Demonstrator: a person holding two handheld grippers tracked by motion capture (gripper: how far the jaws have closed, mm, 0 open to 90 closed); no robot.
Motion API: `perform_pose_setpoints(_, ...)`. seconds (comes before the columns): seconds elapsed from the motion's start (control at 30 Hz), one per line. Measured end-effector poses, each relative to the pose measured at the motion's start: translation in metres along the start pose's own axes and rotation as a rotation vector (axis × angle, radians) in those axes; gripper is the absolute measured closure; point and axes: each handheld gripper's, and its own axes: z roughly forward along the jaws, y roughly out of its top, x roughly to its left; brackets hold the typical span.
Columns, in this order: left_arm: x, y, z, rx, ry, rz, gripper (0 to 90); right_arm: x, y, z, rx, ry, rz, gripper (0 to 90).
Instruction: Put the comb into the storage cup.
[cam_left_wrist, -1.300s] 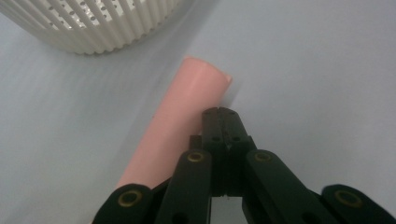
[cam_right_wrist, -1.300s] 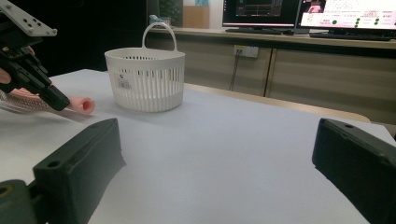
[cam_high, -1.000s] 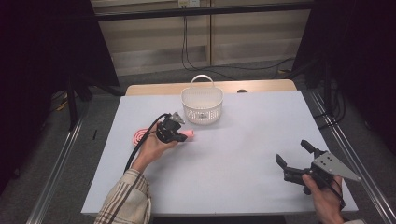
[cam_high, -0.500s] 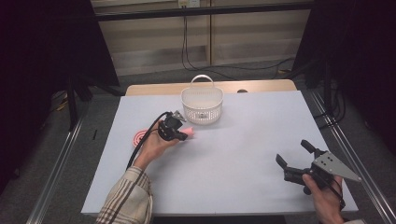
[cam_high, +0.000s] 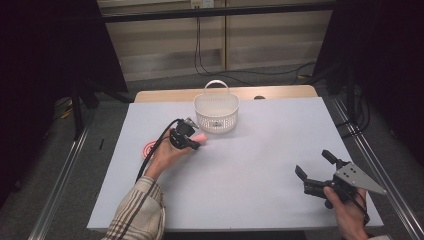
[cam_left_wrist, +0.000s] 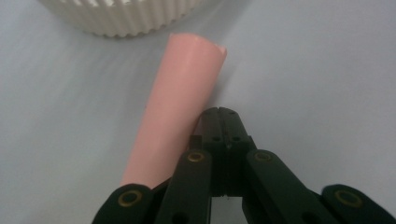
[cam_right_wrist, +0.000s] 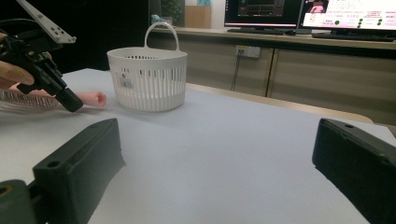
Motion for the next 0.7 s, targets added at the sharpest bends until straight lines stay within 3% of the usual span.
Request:
perform_pose_setpoints(0.37, 0.002, 0.0013, 0.0034, -0.005, 0.018, -0.036, 90.0, 0.0001, 0.0001, -0.0001, -0.002, 0.0, 0.001, 1.0)
perform_pose_setpoints(0.4, 0.0037, 0.0016, 0.0022, 0.009, 0.015, -0.015, 90.0, 0.0001, 0.0001, -0.0001, -0.002, 0.0, 0.001, 1.0)
perform_pose_setpoints(0.5, 0.0044, 0.0027, 0.0022, 0.006, 0.011, -0.024, 90.0, -0.0001, 0.0, 0.0002, -0.007, -0.005, 0.0, 1.0)
perform_pose_setpoints(0.53, 0.0038, 0.0024, 0.0043, -0.006, 0.01, -0.047, 90.0, -0.0001, 0.0001, 0.0002, -0.007, -0.006, 0.001, 1.0)
perform_pose_setpoints(0.7, 0.0044, 0.0034, 0.0057, 0.008, 0.032, -0.055, 90.0, 0.0003, -0.0001, 0.0003, -0.004, 0.001, -0.003, 1.0)
